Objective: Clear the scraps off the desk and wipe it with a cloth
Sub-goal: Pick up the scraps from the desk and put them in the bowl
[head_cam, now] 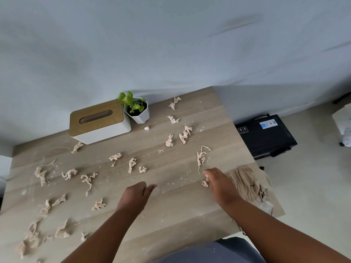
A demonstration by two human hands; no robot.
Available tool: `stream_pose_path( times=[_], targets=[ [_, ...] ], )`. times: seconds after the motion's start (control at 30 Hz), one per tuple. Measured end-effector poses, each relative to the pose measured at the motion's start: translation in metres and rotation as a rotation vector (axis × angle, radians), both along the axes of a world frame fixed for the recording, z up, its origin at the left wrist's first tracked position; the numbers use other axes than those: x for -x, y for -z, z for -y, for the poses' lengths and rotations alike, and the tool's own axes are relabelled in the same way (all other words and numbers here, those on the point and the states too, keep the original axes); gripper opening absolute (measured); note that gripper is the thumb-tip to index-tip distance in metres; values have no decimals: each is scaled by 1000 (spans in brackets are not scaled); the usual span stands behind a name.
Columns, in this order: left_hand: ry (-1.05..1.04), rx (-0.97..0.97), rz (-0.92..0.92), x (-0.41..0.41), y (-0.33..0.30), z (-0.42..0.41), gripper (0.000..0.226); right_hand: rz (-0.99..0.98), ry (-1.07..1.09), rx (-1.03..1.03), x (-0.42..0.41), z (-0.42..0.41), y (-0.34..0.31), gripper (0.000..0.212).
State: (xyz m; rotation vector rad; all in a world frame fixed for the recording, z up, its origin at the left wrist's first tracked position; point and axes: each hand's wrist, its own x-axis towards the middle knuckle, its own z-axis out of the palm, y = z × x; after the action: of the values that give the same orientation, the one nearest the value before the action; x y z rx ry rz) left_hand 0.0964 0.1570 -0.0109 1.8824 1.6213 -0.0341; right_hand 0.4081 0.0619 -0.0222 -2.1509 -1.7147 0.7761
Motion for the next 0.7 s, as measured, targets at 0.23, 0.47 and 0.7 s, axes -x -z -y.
stream_pose_path(
  times=[0.23,0.47,0.7],
  targets=[
    [23,-51,38,-13,4,-11,46,214,13,11,-2,1,-2,23],
    [57,-121,18,-21,7,-18,44,320,-102,20,3,11,-3,36],
    [-12,-188,-36,-13,5,-25,30,465,-172,9,15,11,0,26]
  ],
)
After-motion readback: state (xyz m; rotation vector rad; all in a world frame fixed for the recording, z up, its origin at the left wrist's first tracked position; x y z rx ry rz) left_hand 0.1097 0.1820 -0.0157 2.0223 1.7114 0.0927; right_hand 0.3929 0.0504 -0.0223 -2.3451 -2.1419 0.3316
